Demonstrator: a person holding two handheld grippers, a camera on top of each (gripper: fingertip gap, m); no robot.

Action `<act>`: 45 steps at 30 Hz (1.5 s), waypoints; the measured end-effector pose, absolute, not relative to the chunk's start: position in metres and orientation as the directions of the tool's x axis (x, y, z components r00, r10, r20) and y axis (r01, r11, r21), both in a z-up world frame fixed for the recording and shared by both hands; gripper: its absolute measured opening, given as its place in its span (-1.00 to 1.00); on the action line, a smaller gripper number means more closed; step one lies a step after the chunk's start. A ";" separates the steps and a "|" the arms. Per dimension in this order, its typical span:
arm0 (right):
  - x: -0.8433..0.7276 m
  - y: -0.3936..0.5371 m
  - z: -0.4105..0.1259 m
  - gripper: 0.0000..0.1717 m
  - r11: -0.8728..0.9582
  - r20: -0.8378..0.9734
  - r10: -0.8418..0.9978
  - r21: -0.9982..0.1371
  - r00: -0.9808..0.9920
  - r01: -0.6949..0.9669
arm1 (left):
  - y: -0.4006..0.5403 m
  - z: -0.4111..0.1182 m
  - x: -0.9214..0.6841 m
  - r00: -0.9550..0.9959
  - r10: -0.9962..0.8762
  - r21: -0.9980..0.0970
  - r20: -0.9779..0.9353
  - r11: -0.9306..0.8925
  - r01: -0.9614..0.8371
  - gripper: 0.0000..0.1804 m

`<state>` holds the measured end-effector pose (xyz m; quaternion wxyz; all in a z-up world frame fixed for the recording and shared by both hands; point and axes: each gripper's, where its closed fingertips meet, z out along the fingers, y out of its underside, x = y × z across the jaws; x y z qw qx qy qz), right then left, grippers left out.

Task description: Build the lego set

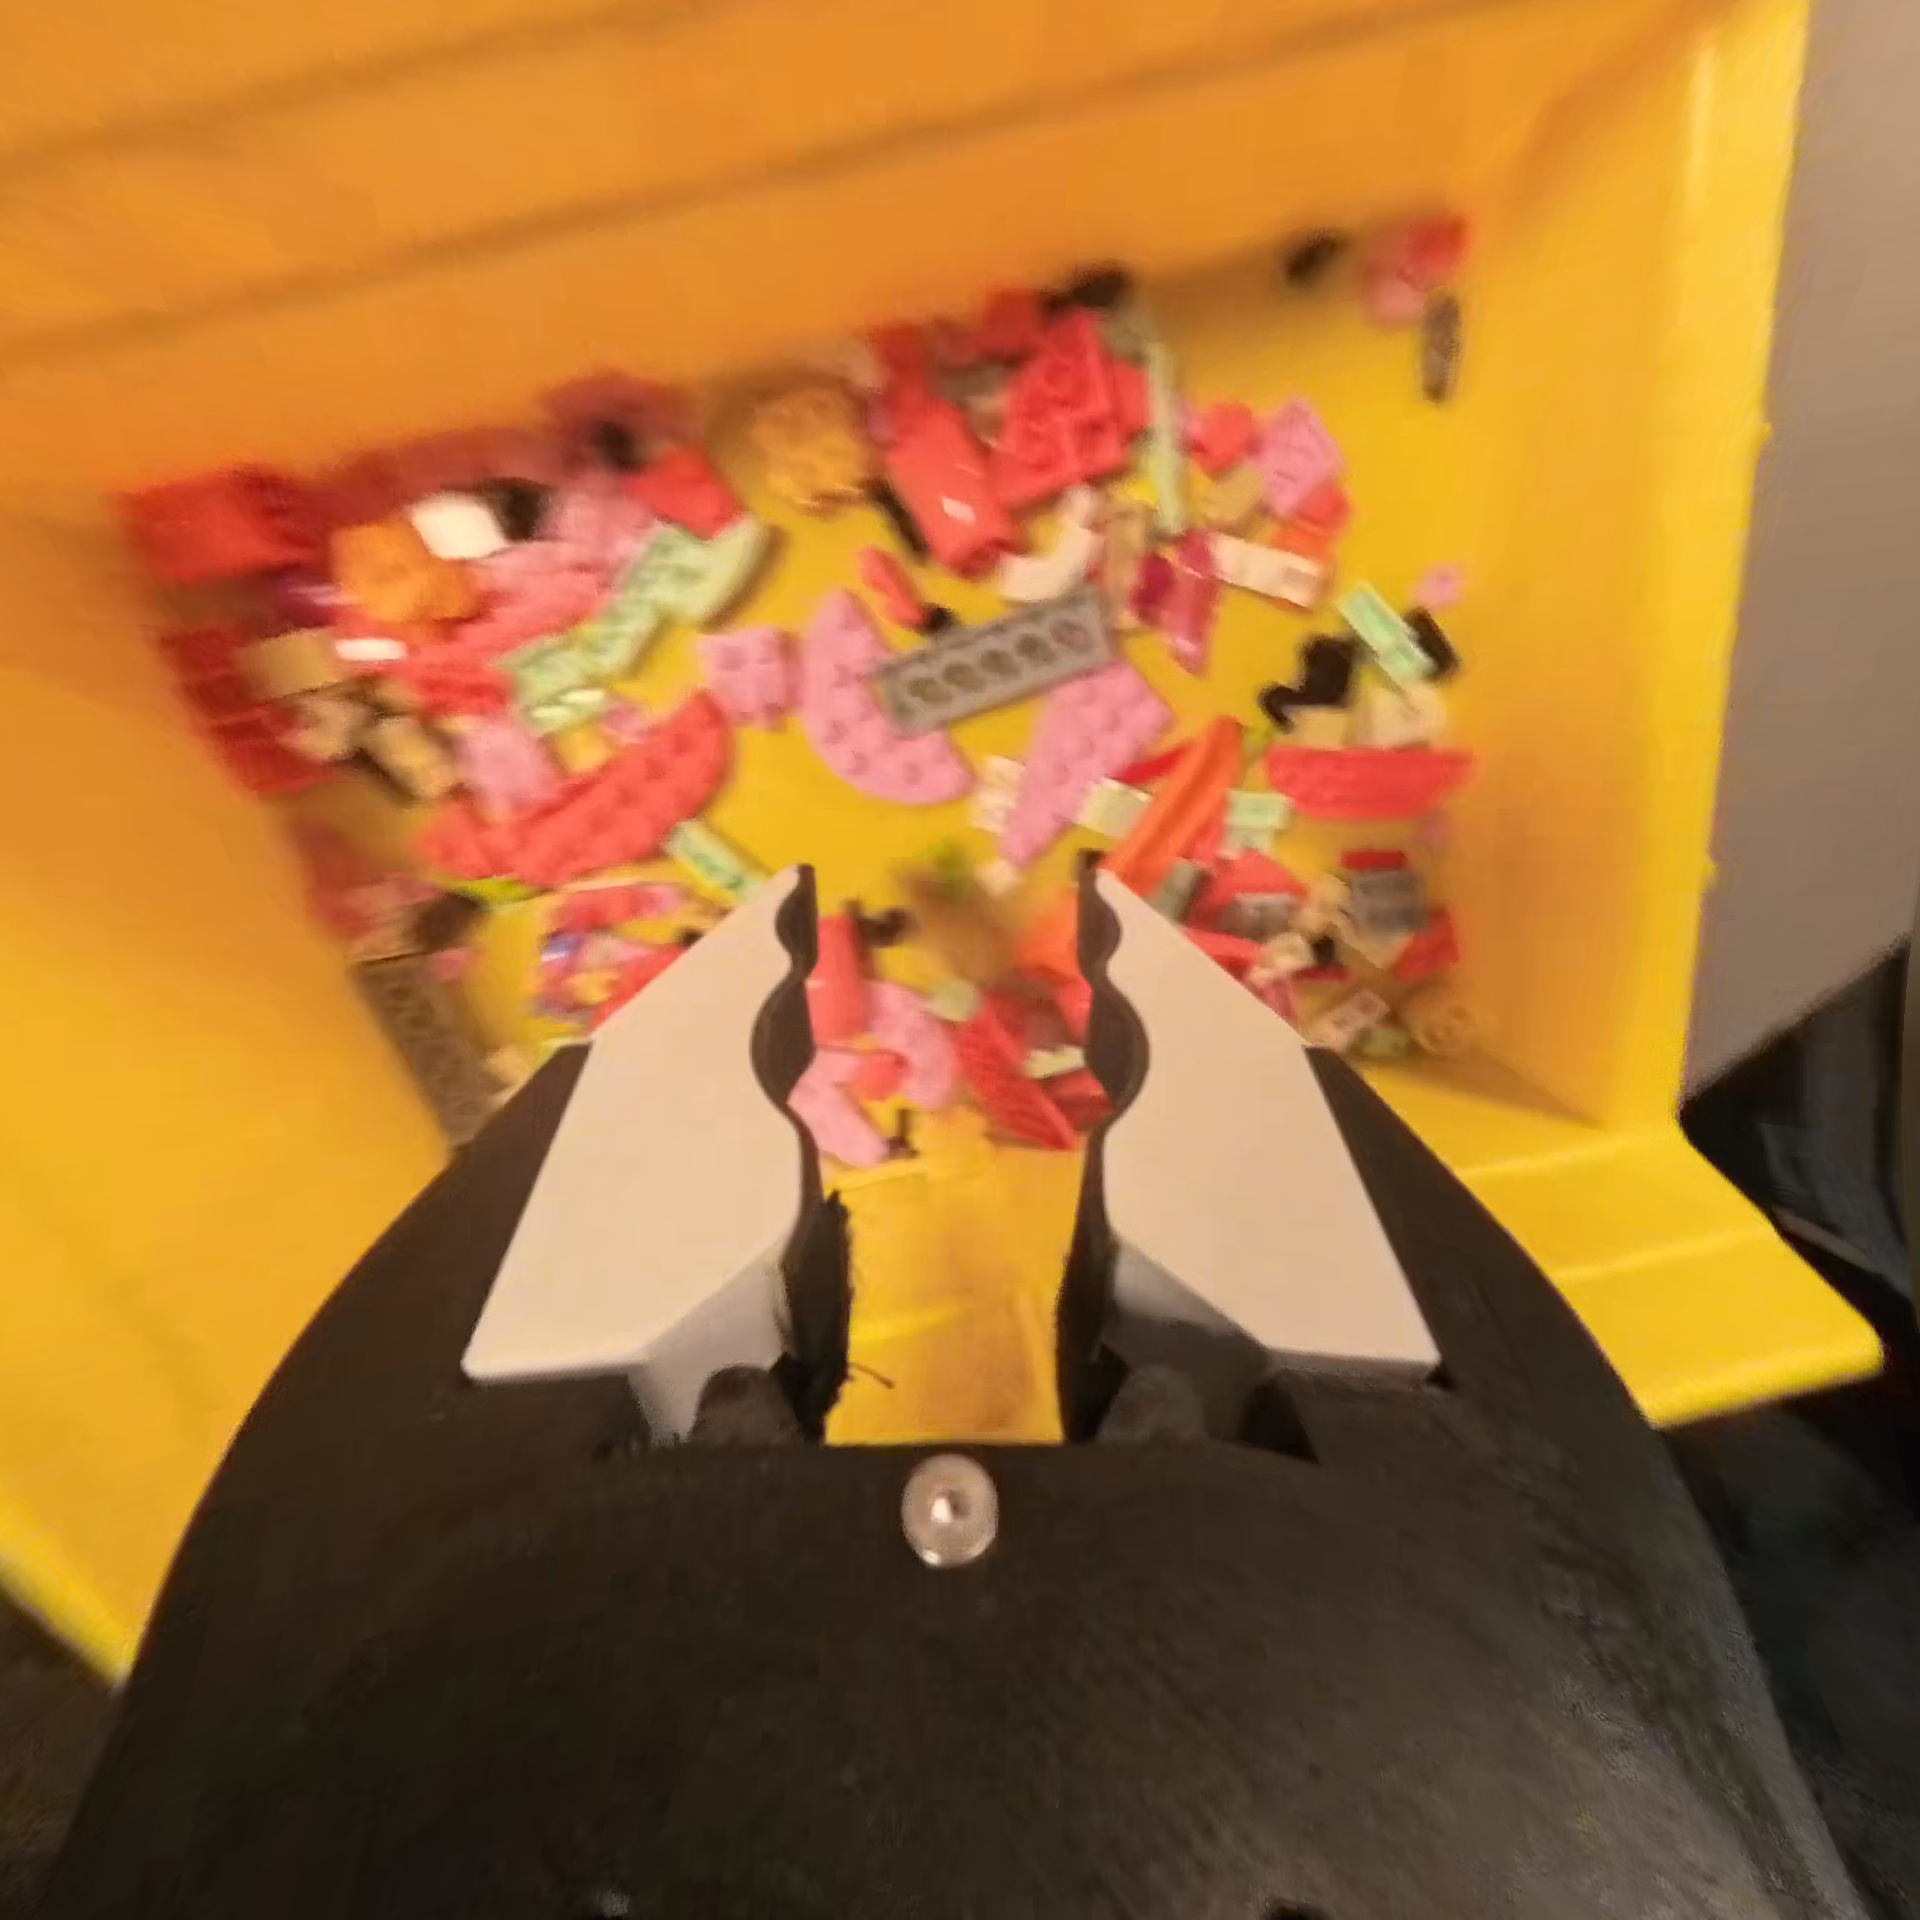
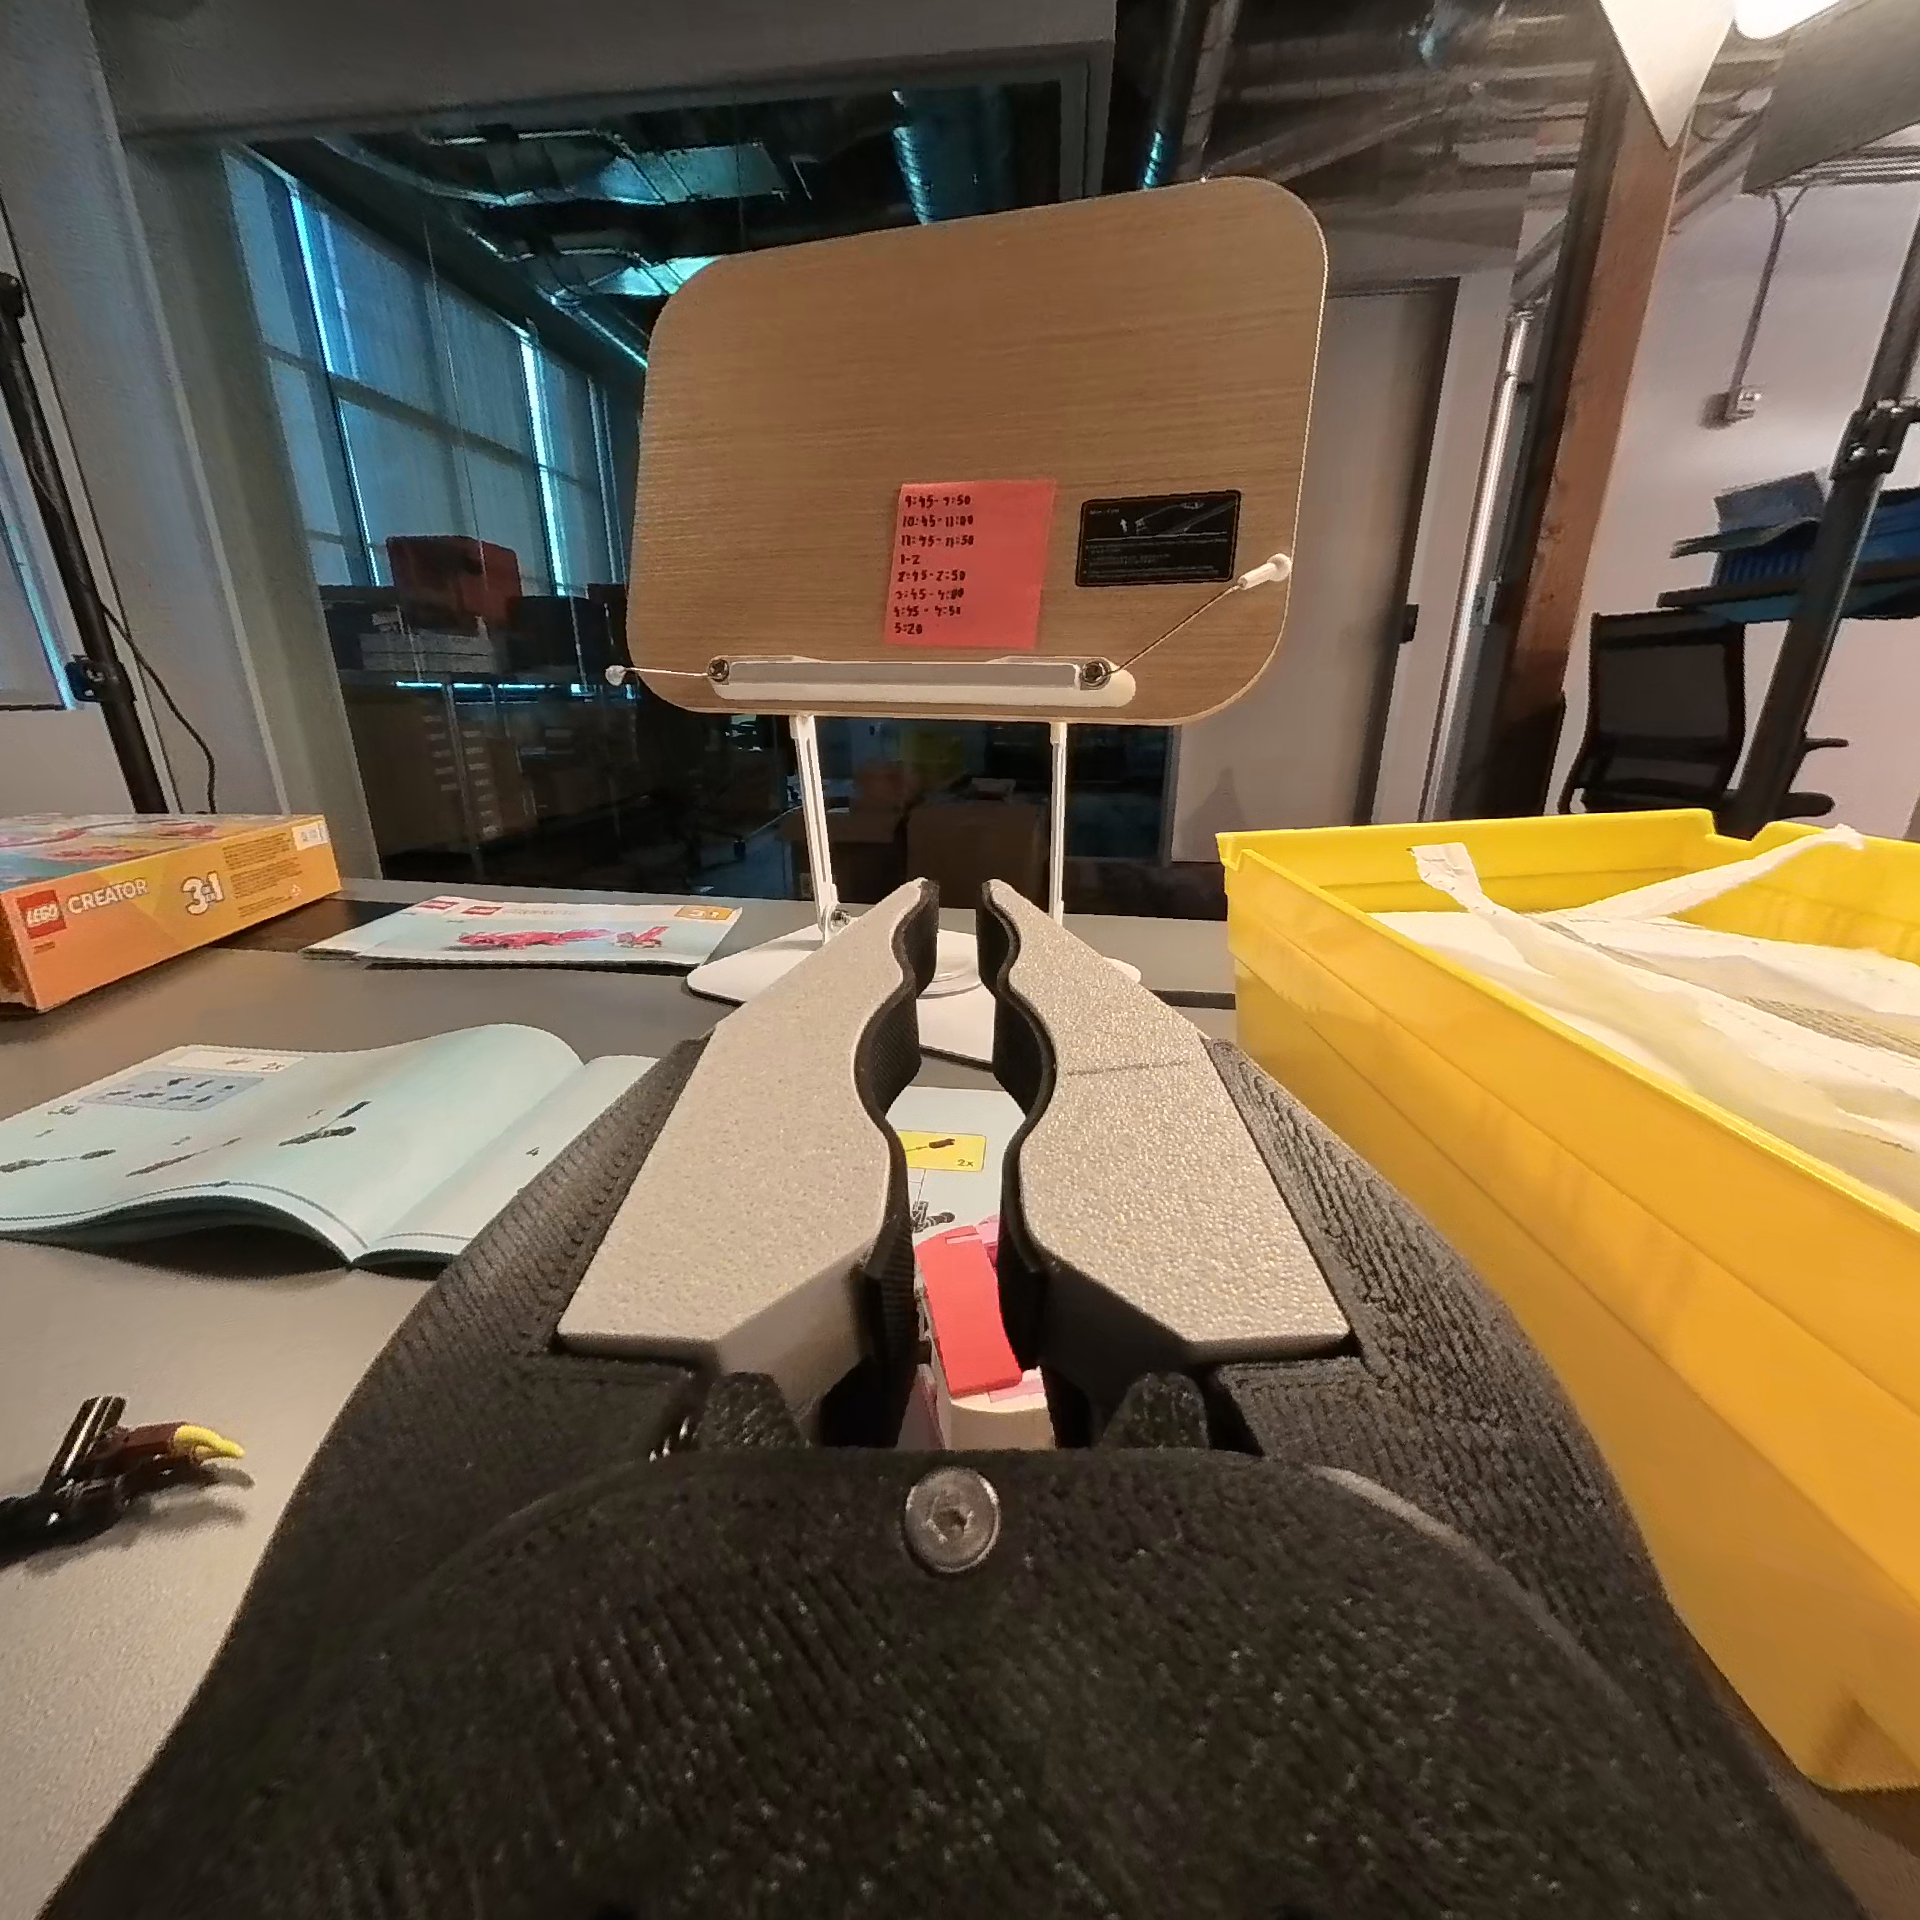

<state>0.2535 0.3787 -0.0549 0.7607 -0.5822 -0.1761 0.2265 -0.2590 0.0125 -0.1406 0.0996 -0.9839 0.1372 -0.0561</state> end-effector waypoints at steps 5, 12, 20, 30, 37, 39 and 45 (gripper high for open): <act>0.254 0.379 -0.055 -0.94 0.214 -0.004 0.554 -0.966 0.833 -0.146 | 0.037 -0.119 -0.331 0.986 0.017 -0.296 -0.168 -0.955 -0.034 -0.55; 0.253 0.379 -0.055 -0.94 0.209 -0.009 0.560 -0.966 0.828 -0.152 | 0.045 -0.129 -0.347 0.985 0.090 -0.296 -0.144 -0.954 0.044 -0.55; 0.254 0.380 -0.055 -0.94 0.205 -0.015 0.563 -0.966 0.826 -0.157 | 0.043 -0.138 -0.338 0.991 0.049 -0.268 -0.126 -0.963 0.014 -0.67; 0.252 0.379 -0.055 -0.94 0.207 -0.009 0.568 -0.966 0.823 -0.154 | 0.030 -0.142 -0.275 0.967 -0.252 -0.197 -0.024 -0.947 -0.252 -0.34; 0.252 0.379 -0.055 -0.94 0.204 -0.014 0.571 -0.966 0.821 -0.159 | 0.022 -0.135 -0.234 0.954 -0.294 -0.241 0.063 -0.932 -0.272 -0.12; 0.252 0.379 -0.055 -0.95 0.206 -0.012 0.572 -0.966 0.820 -0.158 | 0.020 -0.134 -0.232 0.954 -0.293 -0.248 0.059 -0.930 -0.271 -0.12; 0.251 0.379 -0.055 -0.94 0.205 -0.014 0.576 -0.966 0.817 -0.161 | 0.024 -0.134 -0.242 0.988 -0.149 -0.310 -0.035 -0.938 -0.152 -0.22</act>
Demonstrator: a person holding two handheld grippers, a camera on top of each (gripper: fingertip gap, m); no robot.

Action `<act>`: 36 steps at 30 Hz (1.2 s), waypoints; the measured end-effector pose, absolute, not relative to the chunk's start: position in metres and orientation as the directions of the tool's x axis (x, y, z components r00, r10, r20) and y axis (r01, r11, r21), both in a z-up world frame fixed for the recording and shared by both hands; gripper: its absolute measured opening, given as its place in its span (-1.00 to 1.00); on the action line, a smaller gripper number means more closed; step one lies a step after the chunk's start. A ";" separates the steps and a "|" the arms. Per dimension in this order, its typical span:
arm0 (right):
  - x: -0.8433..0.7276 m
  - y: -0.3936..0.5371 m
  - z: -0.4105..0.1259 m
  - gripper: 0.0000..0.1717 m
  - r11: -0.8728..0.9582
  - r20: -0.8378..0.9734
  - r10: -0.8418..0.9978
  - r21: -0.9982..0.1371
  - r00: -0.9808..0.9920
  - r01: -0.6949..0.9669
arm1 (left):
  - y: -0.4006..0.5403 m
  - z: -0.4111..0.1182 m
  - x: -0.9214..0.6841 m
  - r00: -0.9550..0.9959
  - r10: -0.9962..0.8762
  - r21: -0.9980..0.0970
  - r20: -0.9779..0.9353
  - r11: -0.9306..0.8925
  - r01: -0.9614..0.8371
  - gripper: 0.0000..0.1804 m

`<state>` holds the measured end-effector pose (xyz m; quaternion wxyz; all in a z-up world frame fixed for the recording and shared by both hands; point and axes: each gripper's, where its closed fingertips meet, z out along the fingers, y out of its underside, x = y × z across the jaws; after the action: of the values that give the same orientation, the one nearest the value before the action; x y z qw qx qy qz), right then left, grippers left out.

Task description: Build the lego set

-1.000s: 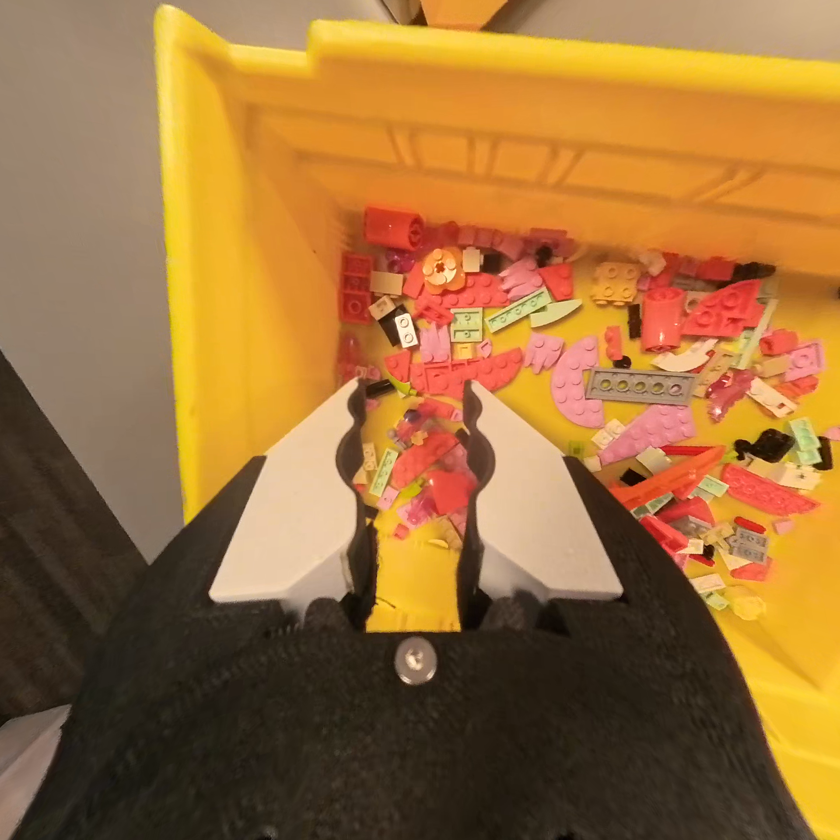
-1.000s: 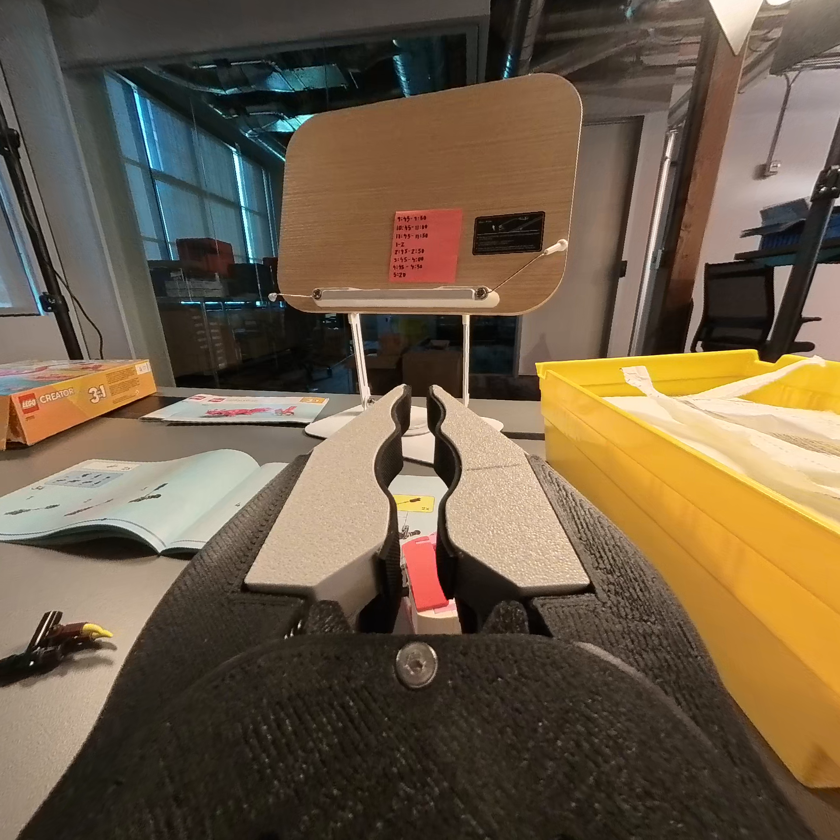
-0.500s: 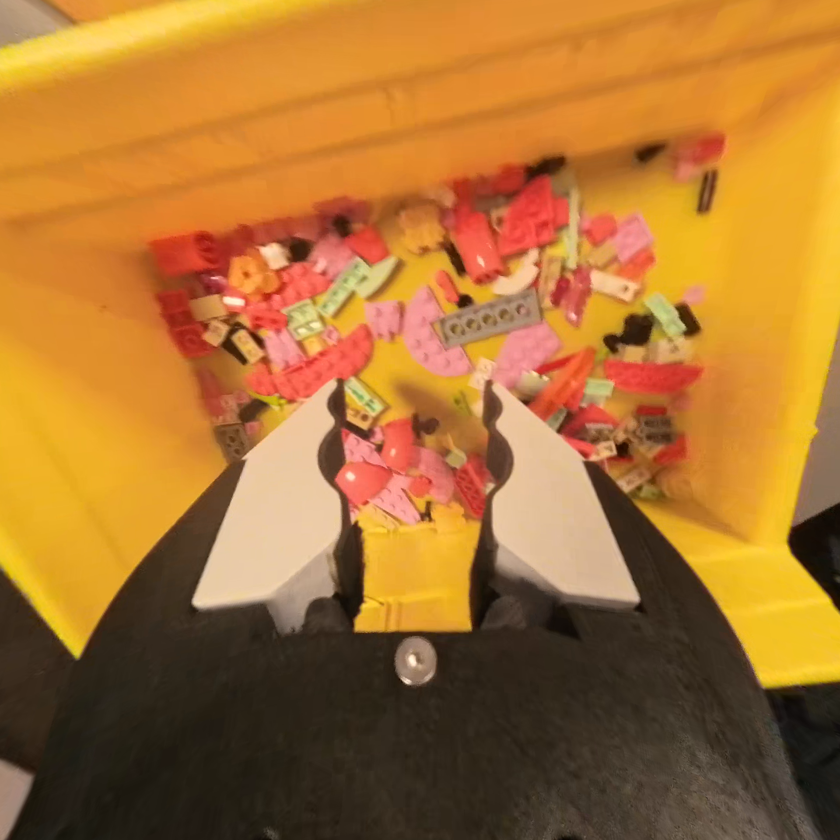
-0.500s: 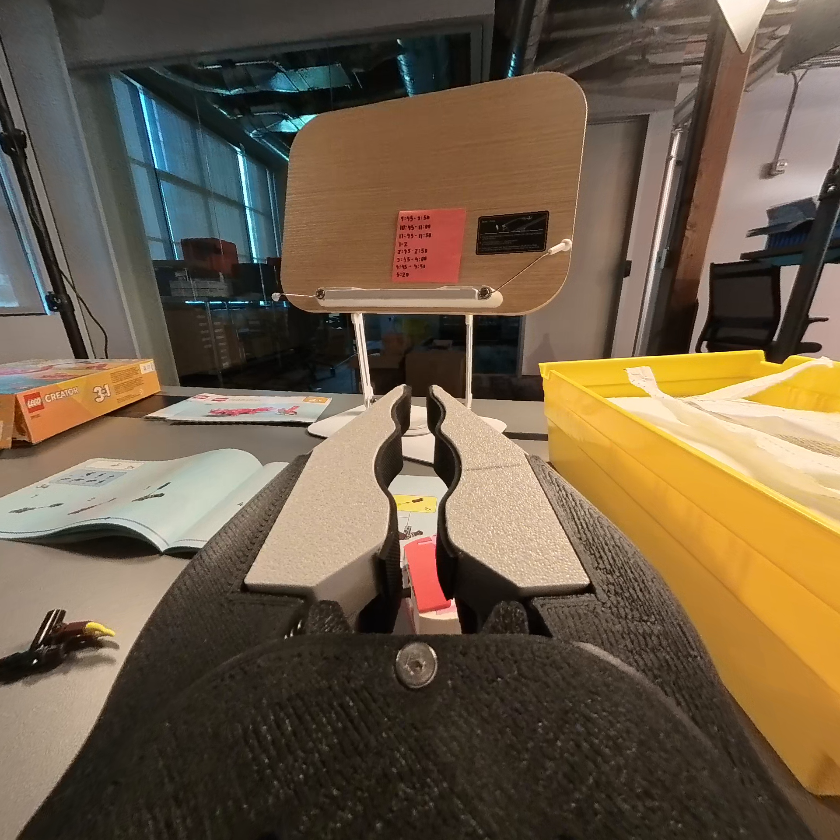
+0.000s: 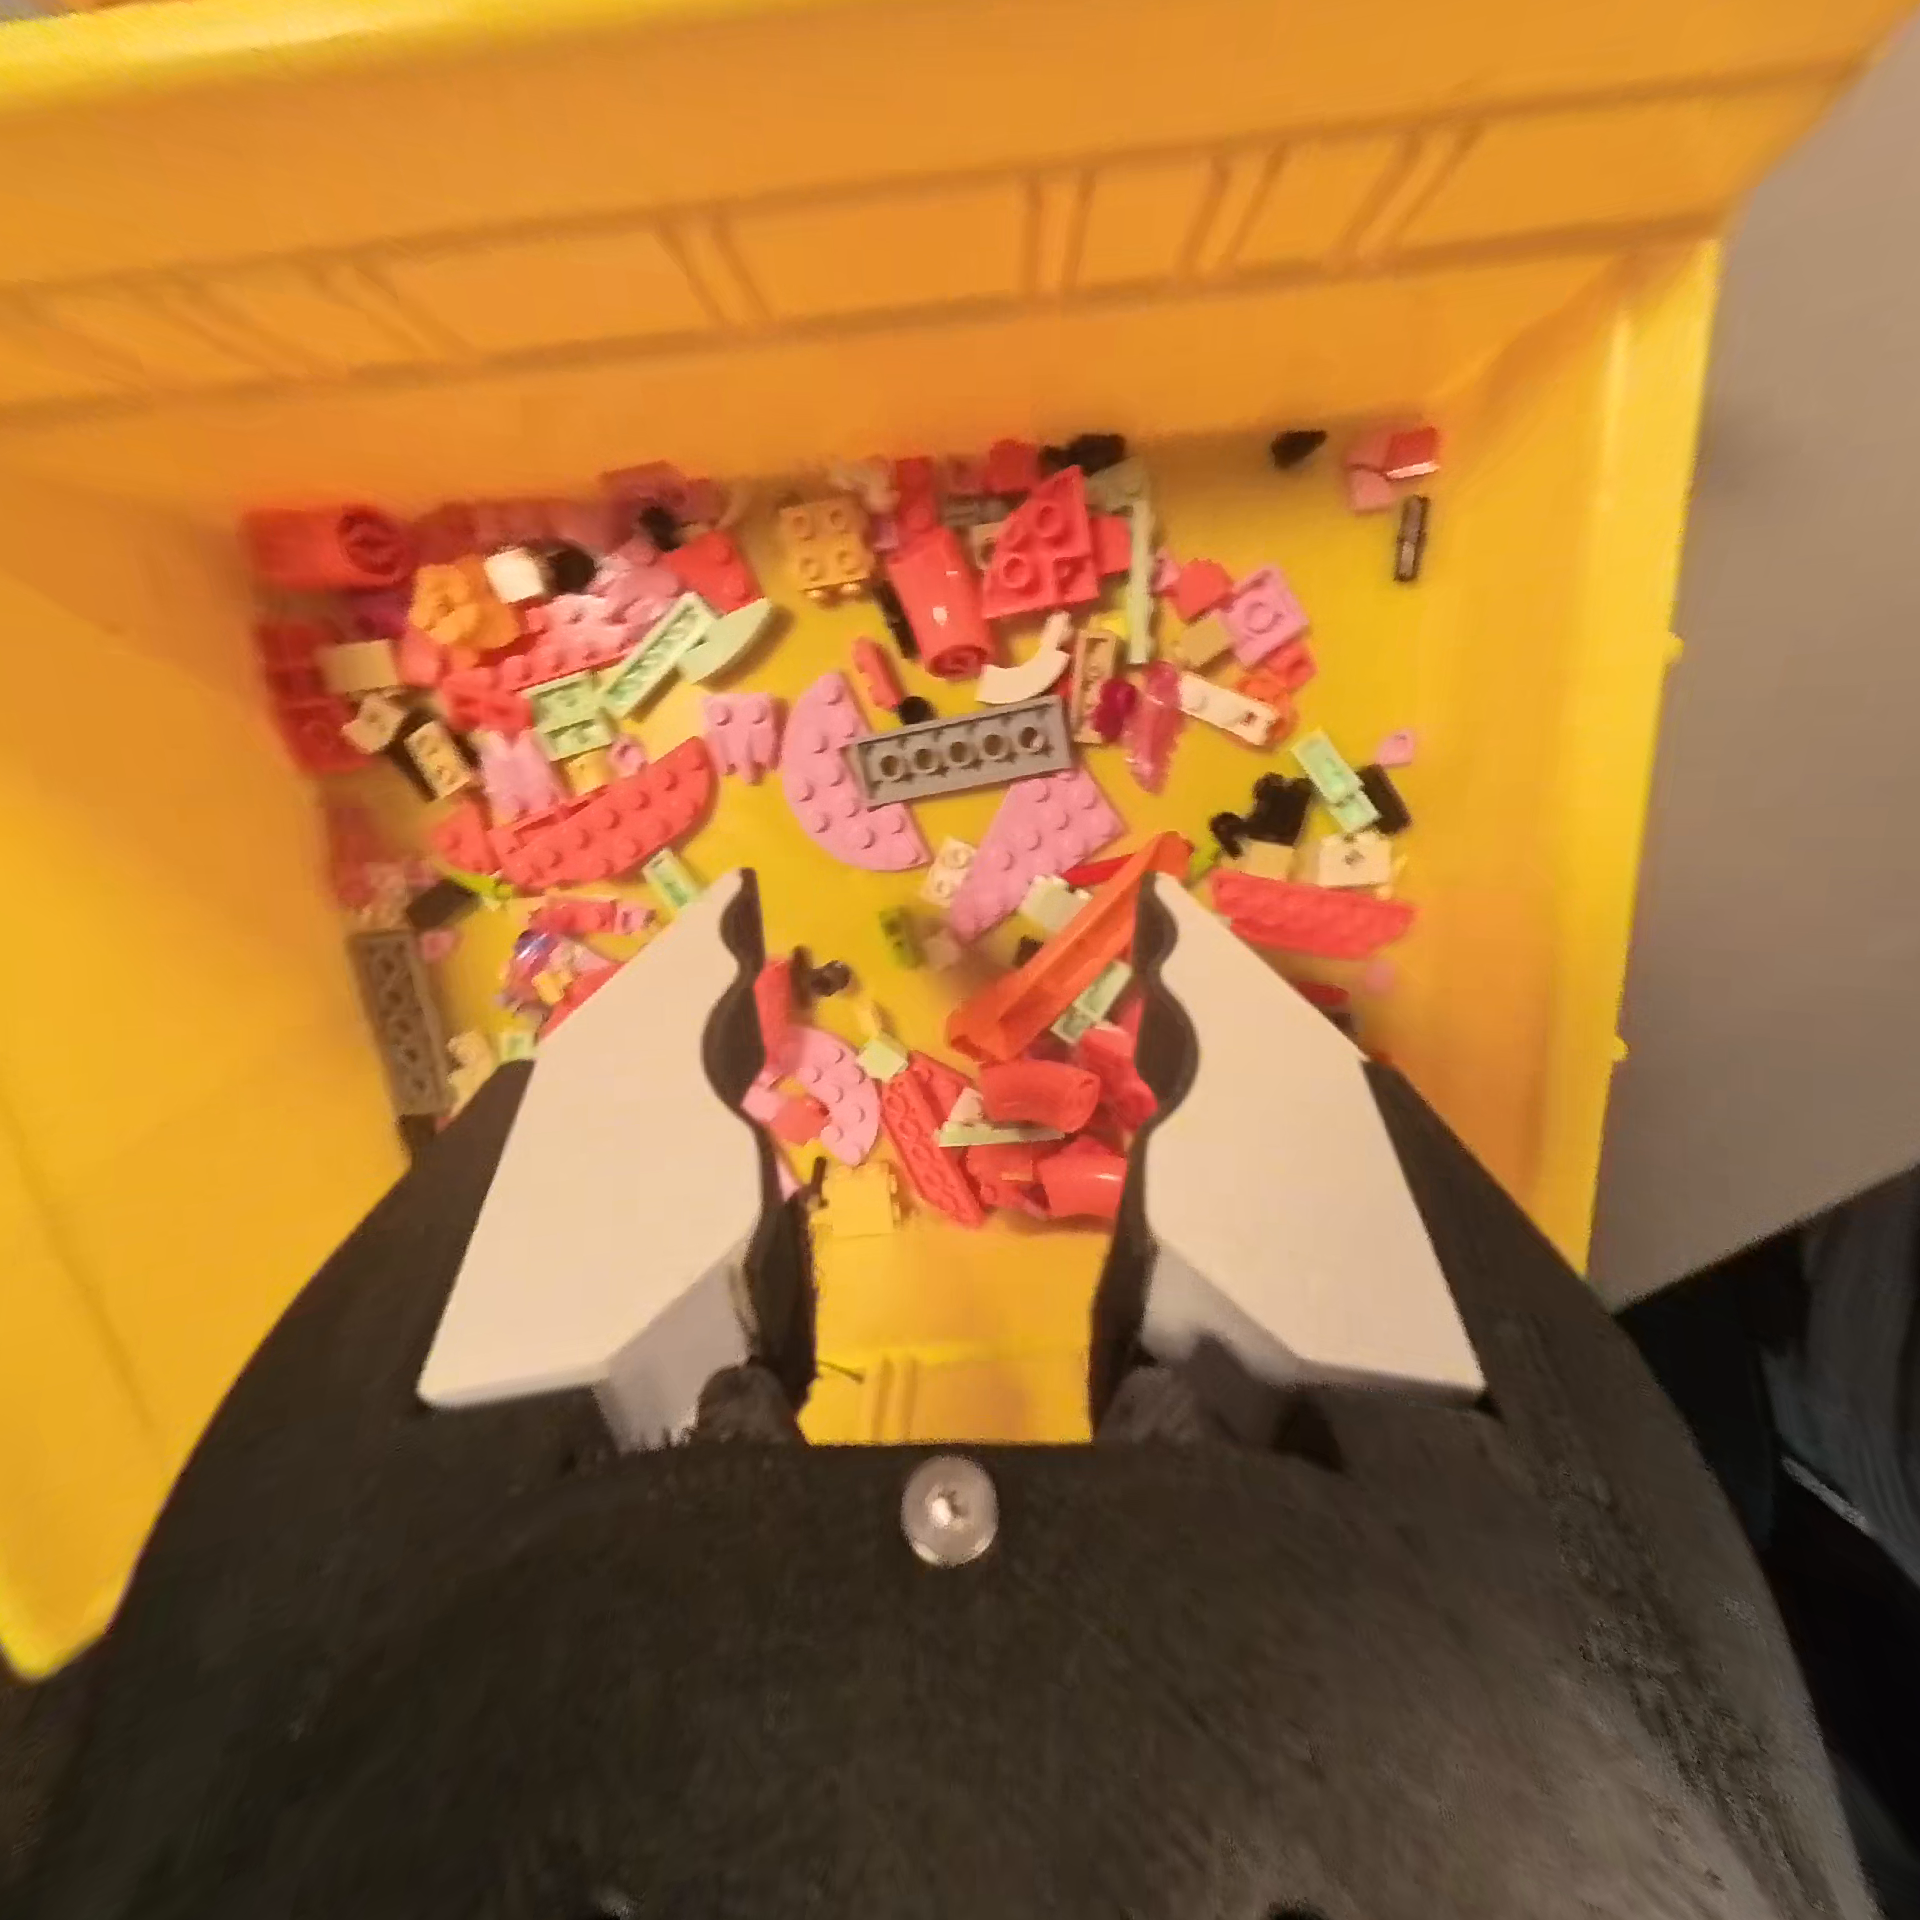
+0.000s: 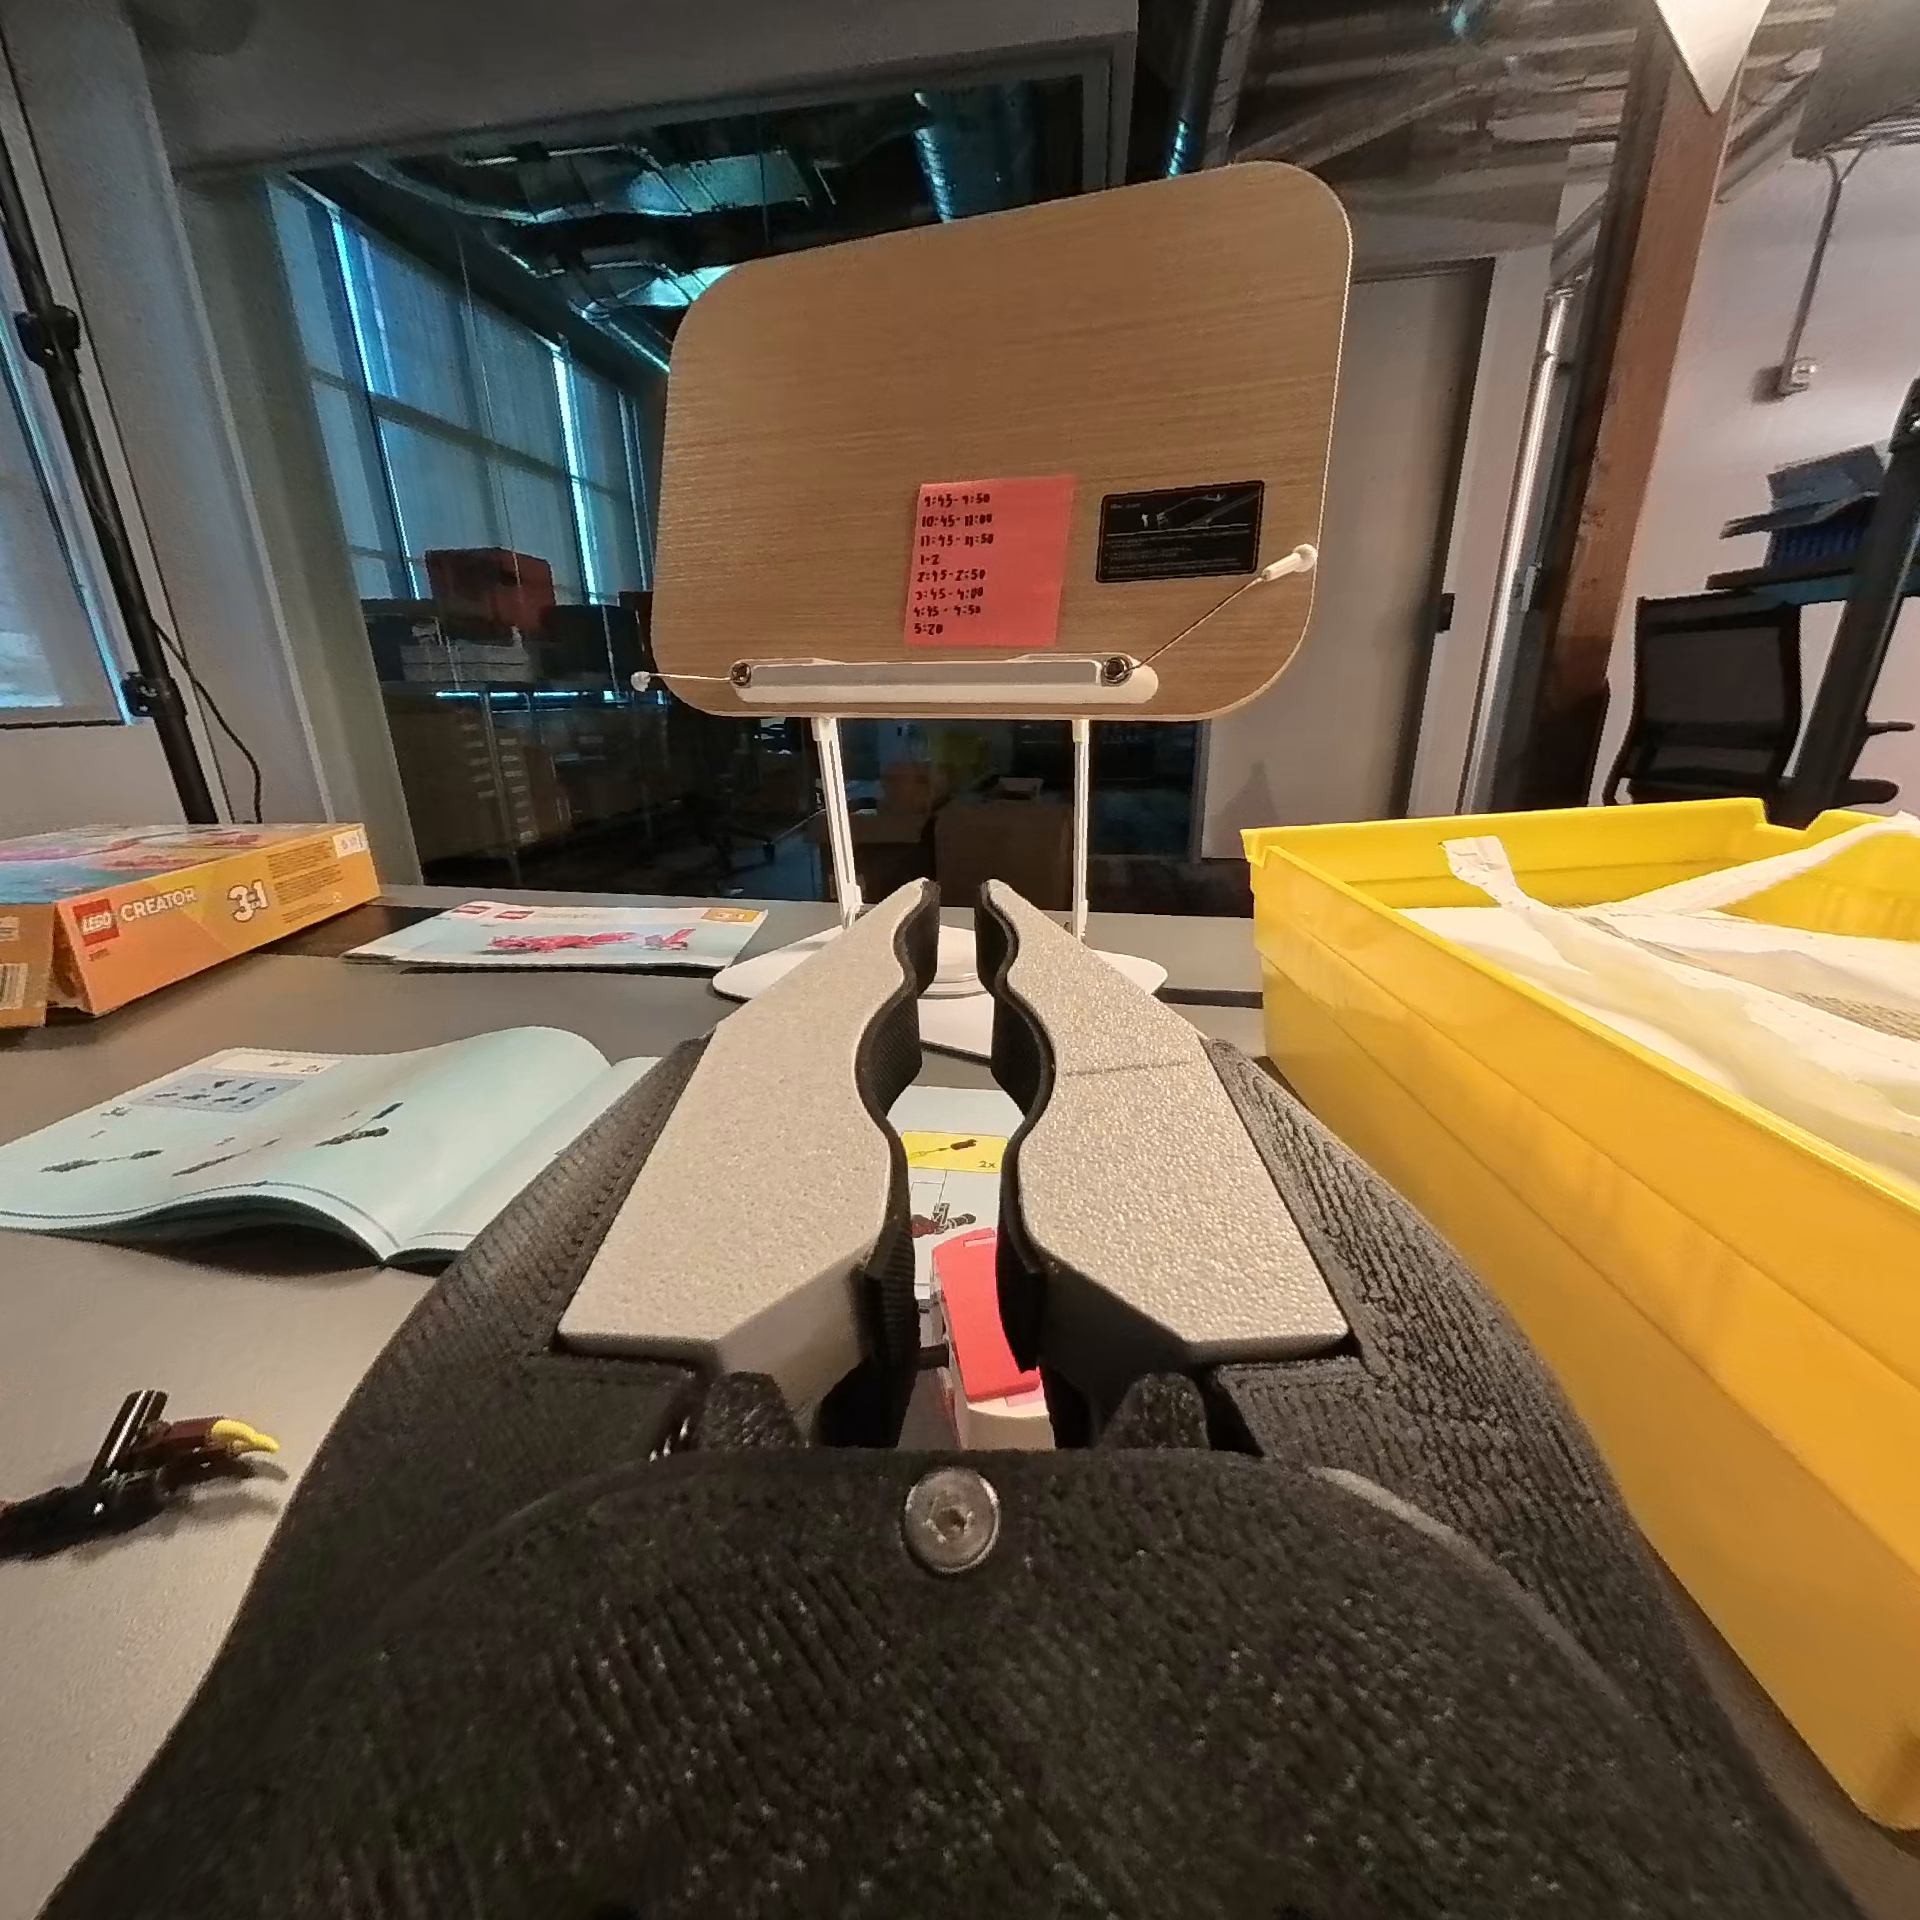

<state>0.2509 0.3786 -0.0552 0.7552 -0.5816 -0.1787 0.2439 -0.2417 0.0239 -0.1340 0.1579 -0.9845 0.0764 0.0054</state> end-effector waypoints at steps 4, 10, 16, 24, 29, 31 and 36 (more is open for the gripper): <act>0.252 0.379 -0.055 -0.94 0.202 -0.020 0.576 -0.965 0.817 -0.167 | 0.021 -0.103 -0.250 0.999 0.035 -0.453 -0.010 -0.891 0.027 -0.29; 0.251 0.379 -0.055 -0.94 0.198 -0.021 0.580 -0.966 0.814 -0.166 | -0.026 -0.016 -0.299 0.871 0.448 -0.739 -0.201 -0.653 0.166 -0.42; 0.252 0.380 -0.055 -0.94 0.195 -0.029 0.574 -0.966 0.818 -0.171 | -0.067 -0.010 -0.299 0.730 0.646 -0.778 -0.223 -0.569 0.267 -0.14; 0.253 0.379 -0.056 -0.94 0.185 -0.047 0.580 -0.965 0.813 -0.187 | -0.071 -0.099 -0.291 0.763 0.645 -0.553 0.035 -0.623 0.552 0.08; 0.251 0.379 -0.056 -0.94 0.172 -0.056 0.595 -0.965 0.802 -0.195 | -0.068 -0.104 -0.288 0.778 0.623 -0.532 0.085 -0.632 0.564 -0.49; 0.250 0.379 -0.056 -0.94 0.167 -0.060 0.601 -0.966 0.797 -0.199 | -0.072 -0.106 -0.292 0.777 0.627 -0.520 0.051 -0.648 0.557 -0.71; 0.249 0.378 -0.057 -0.94 0.160 -0.067 0.608 -0.966 0.791 -0.205 | -0.072 -0.106 -0.293 0.809 0.588 -0.499 0.004 -0.700 0.511 -0.75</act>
<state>0.2487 0.3781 -0.0566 0.7421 -0.5873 -0.1716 0.2736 -0.2929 -0.0723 -0.1065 0.2463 -0.9185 -0.2991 0.0782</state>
